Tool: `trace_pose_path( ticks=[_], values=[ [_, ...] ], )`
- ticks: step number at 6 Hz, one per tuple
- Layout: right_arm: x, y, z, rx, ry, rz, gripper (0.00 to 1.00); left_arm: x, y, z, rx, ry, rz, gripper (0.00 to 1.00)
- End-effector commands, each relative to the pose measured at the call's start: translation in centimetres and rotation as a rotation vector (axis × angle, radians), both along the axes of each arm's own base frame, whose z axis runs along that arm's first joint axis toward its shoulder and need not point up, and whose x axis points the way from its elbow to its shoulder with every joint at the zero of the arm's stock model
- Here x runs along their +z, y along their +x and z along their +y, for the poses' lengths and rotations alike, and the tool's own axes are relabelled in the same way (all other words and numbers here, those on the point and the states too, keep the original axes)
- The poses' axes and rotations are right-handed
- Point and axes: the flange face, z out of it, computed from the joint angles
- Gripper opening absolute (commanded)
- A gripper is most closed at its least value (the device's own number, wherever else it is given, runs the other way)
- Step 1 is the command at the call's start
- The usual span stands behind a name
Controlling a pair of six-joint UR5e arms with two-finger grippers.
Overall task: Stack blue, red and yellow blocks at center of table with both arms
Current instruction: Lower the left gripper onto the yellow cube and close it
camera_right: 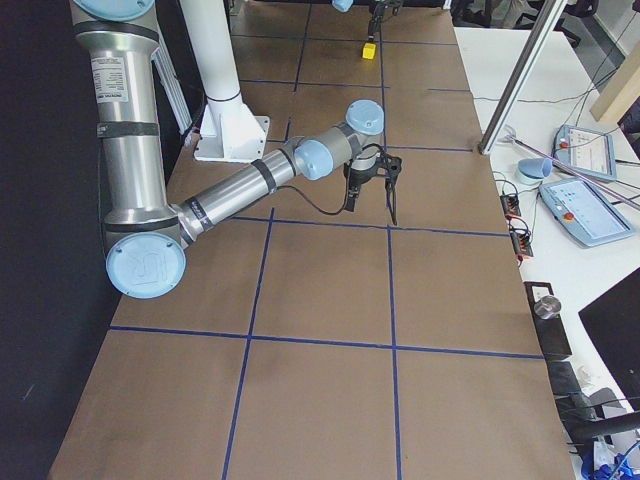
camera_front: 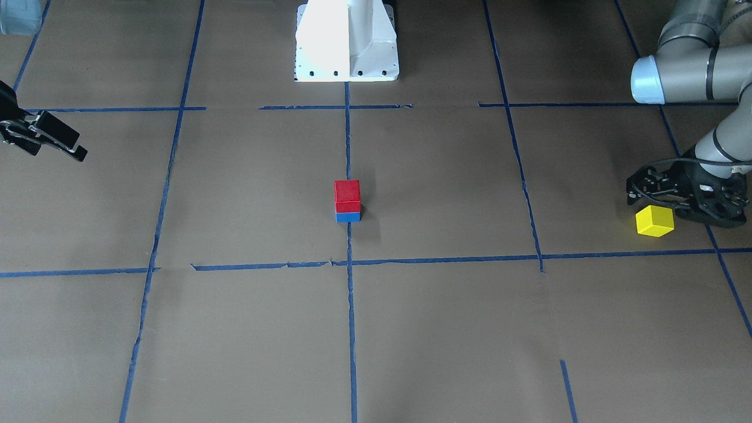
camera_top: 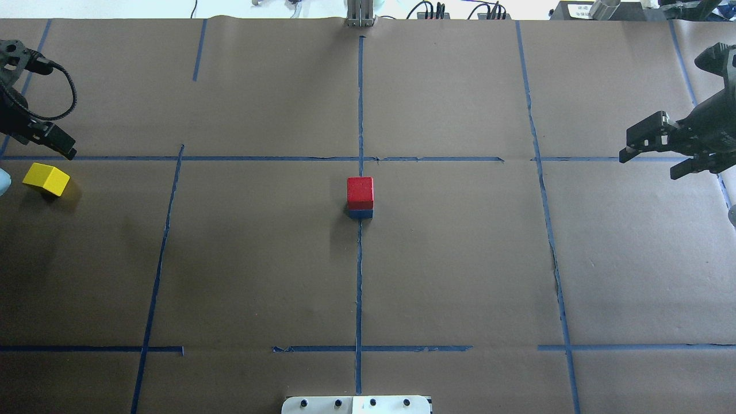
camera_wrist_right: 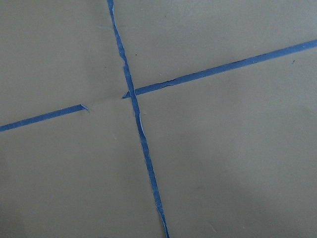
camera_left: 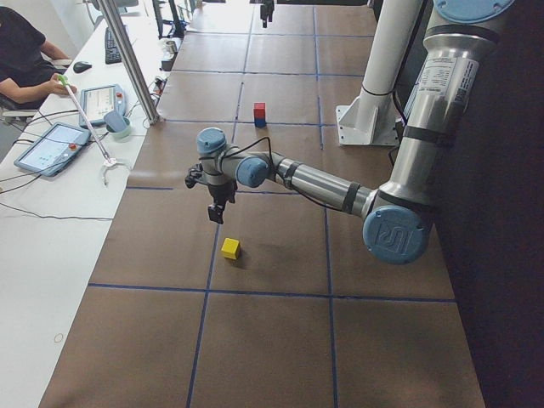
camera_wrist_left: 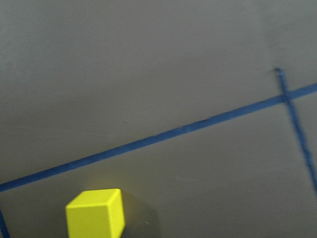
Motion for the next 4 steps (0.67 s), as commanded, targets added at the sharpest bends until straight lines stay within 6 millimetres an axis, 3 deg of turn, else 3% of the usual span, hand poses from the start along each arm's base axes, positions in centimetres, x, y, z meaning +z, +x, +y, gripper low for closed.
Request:
trace_pose_path(
  ticks=[1, 2, 3, 4],
  values=[
    [-0.5, -0.1, -0.1, 0.001, 0.010, -0.004, 1.00, 4.6, 0.1, 0.4, -0.098, -0.138, 0.044, 1.00],
    [-0.7, -0.1, -0.1, 0.001, 0.013, -0.005, 1.00, 5.2, 0.0, 0.6, -0.093, -0.105, 0.064, 1.00],
    [-0.8, -0.1, -0.2, 0.001, 0.017, -0.007, 1.00, 7.6, -0.4, 1.5, -0.044, -0.038, 0.074, 1.00],
    [-1.1, -0.2, -0.3, 0.000, 0.022, -0.009, 1.00, 8.2, -0.5, 1.6, -0.036, -0.036, 0.071, 1.00]
  ],
)
